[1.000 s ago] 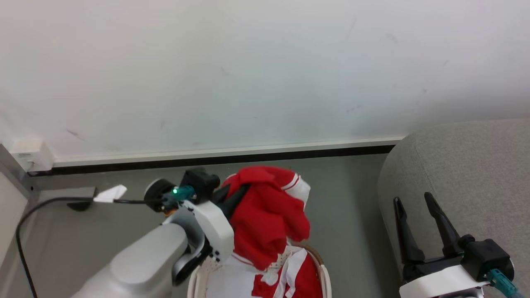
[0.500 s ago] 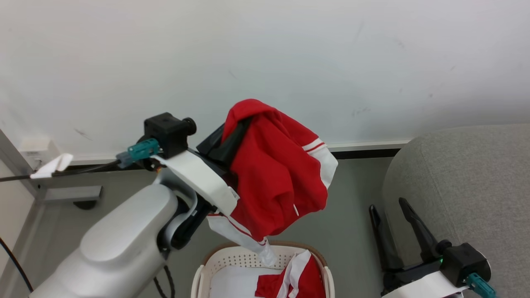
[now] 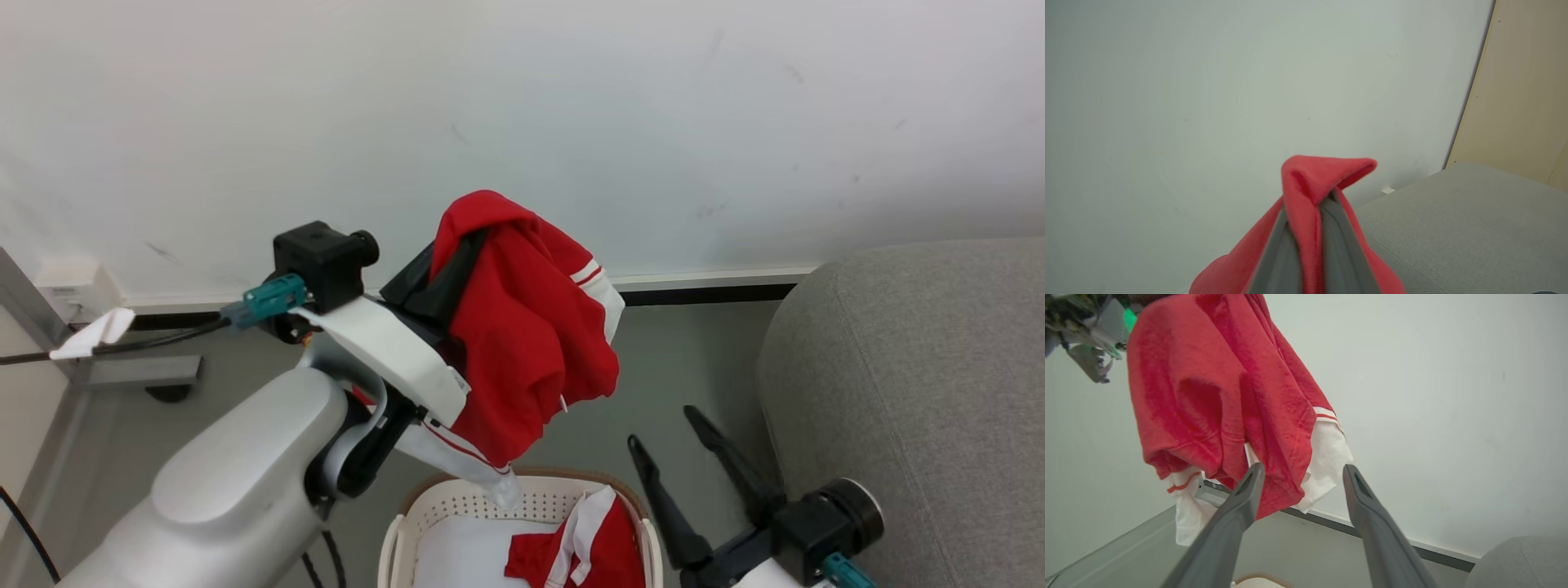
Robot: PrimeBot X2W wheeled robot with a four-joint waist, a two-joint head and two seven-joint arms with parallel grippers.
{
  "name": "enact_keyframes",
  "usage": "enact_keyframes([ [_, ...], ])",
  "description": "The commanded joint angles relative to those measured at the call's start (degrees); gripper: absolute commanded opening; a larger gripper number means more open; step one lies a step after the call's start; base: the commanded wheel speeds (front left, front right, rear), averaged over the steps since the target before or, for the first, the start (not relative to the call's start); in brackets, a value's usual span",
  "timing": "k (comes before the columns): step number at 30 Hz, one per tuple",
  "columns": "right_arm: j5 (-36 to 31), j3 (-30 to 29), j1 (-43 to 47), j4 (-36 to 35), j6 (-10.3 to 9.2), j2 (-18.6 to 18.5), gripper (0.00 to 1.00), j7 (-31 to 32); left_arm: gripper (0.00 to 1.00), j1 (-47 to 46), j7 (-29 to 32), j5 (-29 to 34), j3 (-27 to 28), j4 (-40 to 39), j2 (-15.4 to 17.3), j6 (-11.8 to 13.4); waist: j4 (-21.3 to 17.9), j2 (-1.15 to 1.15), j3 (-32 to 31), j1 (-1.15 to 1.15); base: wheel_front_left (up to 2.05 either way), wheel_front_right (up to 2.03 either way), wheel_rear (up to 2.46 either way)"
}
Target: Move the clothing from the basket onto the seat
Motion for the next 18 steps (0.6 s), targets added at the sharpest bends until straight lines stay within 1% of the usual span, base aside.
enact_keyframes([
  [1, -0.9, 1.4, -0.9, 0.8, -0.12, -0.2, 1.0, 0.0, 0.0, 0.7, -0.5, 0.2, 0.0, 0.0, -0.2, -0.1, 0.2, 0.0, 0.0, 0.0, 0.0, 0.0, 0.0],
  [5, -1.5, 6.0, -3.4, 3.9, -0.13, -0.2, 1.0, 0.0, 0.0, 0.7, -0.6, 0.3, -0.7, 0.1, -1.3, -0.4, 1.1, 0.0, -0.1, 0.0, 0.0, 0.0, 0.0],
  [9, -0.4, 9.4, -6.2, 7.1, -0.12, -0.2, 1.0, 0.0, 0.0, 1.0, -0.3, 0.3, -1.8, -0.1, -2.5, -0.8, 2.3, 0.0, -0.6, 0.0, 0.0, 0.0, 0.0],
  [14, 0.5, 11.9, -9.4, 11.7, -0.12, -0.2, 1.0, 0.0, 0.0, 1.7, 0.5, -0.1, -3.5, -1.2, -4.2, -1.3, 4.3, 0.0, -1.3, 0.0, 0.0, 0.0, 0.0],
  [18, 1.2, 12.3, -11.0, 14.2, -0.12, -0.2, 1.0, 0.0, 0.0, 2.4, 1.5, -0.2, -5.2, -2.5, -5.5, -1.8, 6.1, 0.0, -2.0, 0.0, 0.0, 0.0, 0.0],
])
